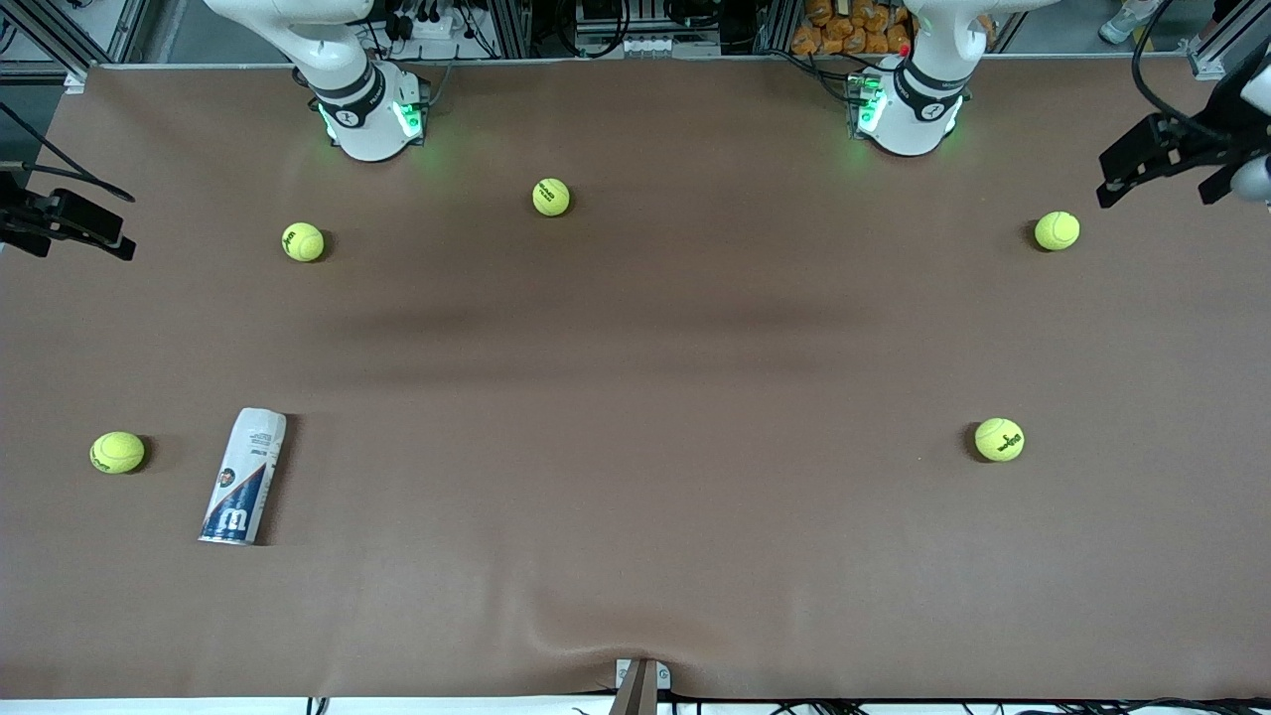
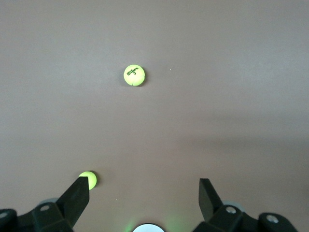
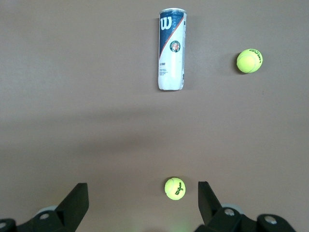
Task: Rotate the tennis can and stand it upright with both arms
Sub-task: 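Move the right gripper toward the lying Wilson tennis can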
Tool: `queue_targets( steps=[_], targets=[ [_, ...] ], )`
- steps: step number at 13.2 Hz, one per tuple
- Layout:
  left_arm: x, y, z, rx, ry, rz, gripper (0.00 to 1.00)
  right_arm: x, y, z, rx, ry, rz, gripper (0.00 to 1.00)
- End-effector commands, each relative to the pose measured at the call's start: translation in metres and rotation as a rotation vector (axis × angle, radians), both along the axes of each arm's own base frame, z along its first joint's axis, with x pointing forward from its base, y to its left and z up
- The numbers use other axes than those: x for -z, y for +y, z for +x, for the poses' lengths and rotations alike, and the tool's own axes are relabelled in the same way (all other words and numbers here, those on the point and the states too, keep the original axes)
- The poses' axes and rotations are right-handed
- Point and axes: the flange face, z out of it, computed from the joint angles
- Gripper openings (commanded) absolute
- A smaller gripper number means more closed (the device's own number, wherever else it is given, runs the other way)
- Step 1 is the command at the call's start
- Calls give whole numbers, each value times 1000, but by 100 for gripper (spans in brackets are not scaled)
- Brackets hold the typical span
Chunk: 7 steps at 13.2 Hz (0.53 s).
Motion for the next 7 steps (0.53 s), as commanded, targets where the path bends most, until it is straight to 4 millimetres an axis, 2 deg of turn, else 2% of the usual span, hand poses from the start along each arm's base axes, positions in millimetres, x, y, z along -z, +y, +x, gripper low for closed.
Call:
queue_targets(
  steps=[1, 5, 7],
  targets=[
    [-3, 1, -5, -7, 3, 1, 100, 0, -2, -4, 11, -6, -3, 100],
    [7, 2, 4, -8, 21, -4, 100, -1, -6, -5, 16, -8, -3, 100],
    [-4, 6, 4, -11, -2, -13, 100, 1, -6, -4, 13, -8, -3, 100]
  ],
)
